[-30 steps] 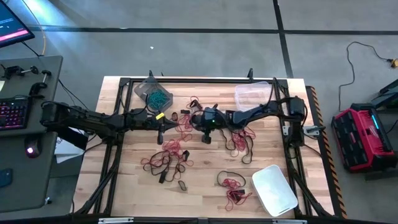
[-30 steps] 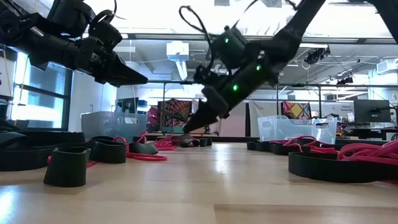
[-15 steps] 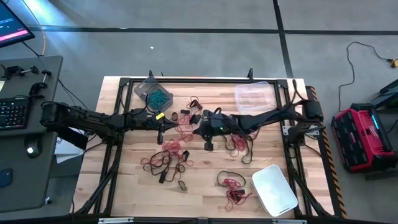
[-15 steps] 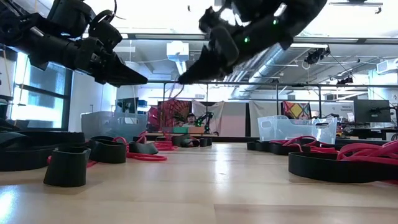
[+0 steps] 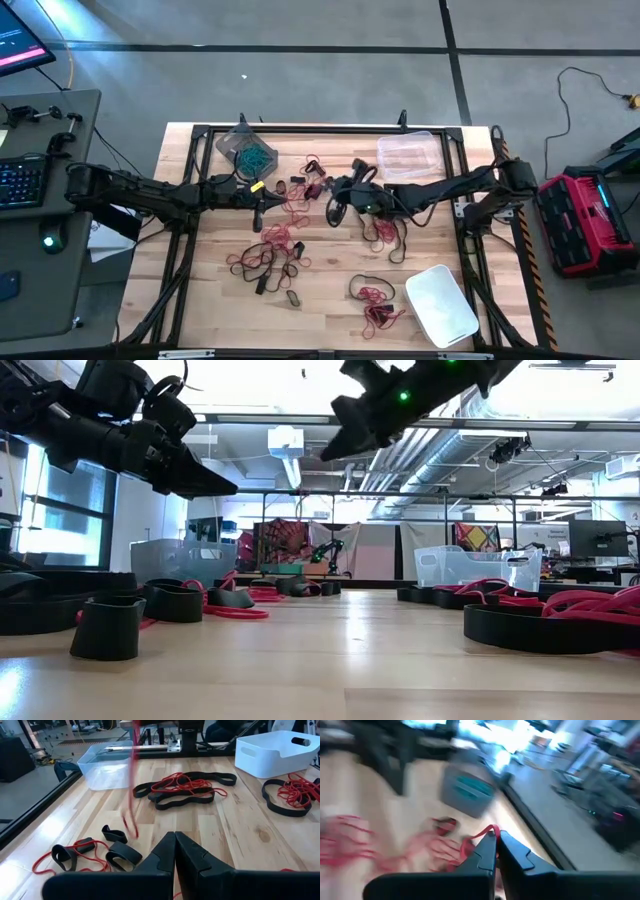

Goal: Sort rubber bands into baskets
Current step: Put the red rubber band into the transparent bin

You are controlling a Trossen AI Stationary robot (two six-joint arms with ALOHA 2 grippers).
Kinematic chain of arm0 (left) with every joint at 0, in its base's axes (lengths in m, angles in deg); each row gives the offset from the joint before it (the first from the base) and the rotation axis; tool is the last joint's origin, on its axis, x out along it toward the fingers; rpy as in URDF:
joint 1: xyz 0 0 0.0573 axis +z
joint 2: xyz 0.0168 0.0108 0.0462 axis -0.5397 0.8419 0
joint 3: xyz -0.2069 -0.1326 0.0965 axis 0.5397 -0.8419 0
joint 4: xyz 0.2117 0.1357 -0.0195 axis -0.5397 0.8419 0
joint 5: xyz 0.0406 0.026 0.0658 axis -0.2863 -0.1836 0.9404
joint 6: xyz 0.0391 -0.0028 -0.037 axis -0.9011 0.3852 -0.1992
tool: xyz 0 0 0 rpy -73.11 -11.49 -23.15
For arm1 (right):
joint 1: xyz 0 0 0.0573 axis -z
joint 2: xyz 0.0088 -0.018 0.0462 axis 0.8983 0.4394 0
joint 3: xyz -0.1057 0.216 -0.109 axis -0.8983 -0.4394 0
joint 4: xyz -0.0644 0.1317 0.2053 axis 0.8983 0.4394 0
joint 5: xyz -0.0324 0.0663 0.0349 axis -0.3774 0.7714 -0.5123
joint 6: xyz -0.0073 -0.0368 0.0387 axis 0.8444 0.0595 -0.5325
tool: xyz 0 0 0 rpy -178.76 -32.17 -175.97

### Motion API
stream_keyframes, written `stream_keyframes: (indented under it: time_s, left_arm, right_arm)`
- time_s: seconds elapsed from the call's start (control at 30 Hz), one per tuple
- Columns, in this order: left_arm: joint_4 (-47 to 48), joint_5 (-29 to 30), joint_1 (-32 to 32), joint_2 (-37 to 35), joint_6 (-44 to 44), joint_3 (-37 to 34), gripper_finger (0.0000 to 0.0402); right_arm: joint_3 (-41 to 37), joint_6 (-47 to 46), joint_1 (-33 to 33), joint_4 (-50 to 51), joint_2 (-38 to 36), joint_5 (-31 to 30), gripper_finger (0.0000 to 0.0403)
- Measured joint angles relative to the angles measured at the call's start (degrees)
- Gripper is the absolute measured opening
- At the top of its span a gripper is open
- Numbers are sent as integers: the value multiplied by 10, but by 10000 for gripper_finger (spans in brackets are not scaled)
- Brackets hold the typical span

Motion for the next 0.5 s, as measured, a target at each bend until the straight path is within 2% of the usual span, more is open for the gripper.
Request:
stream_keyframes:
  time_s: [0.2, 0.5]
  left_arm:
    - [0, 0, 0, 0, 0, 0, 0]
    - [0, 0, 0, 0, 0, 0, 0]
  right_arm:
    - [0, -55, 8, 114, -51, -84, 0]
    - [0, -202, 42, 375, -142, -203, 0]
